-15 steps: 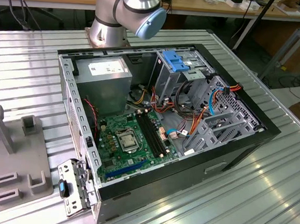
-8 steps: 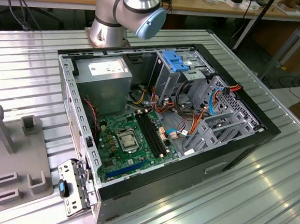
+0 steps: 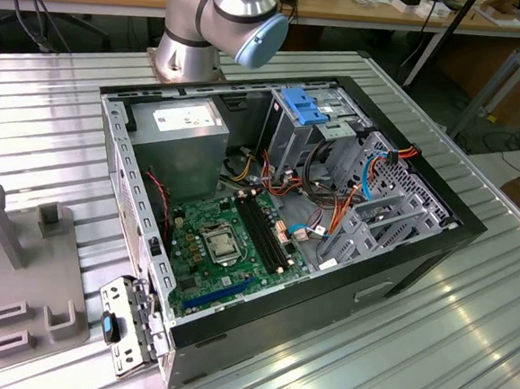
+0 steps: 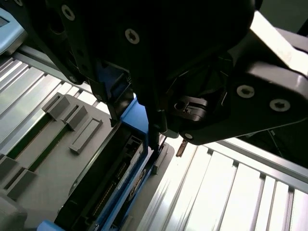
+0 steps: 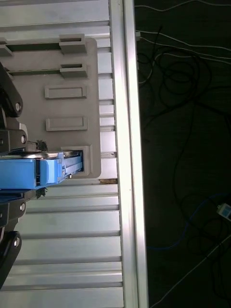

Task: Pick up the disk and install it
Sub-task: 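Pick up the disk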

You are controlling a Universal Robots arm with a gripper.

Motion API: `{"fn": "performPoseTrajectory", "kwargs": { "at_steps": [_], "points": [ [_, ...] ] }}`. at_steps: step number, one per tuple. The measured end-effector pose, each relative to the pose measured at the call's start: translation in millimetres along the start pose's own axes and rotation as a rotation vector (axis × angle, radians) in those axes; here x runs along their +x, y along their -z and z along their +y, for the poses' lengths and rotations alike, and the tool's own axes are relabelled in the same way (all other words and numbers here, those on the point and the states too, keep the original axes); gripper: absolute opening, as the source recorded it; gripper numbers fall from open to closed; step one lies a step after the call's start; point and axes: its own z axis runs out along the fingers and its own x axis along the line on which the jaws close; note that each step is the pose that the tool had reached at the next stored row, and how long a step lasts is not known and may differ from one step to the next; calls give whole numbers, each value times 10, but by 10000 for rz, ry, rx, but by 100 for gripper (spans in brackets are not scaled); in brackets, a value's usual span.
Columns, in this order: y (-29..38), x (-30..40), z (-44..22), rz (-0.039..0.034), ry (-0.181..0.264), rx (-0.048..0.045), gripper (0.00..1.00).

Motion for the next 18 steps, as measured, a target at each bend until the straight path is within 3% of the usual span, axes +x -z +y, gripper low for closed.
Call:
{"fn": "performPoseTrajectory", "kwargs": {
  "at_steps": [12,18],
  "points": [
    [2,0,0,-1,43,-1,37],
    [2,0,2,-16,624,-7,37]
  ]
}}
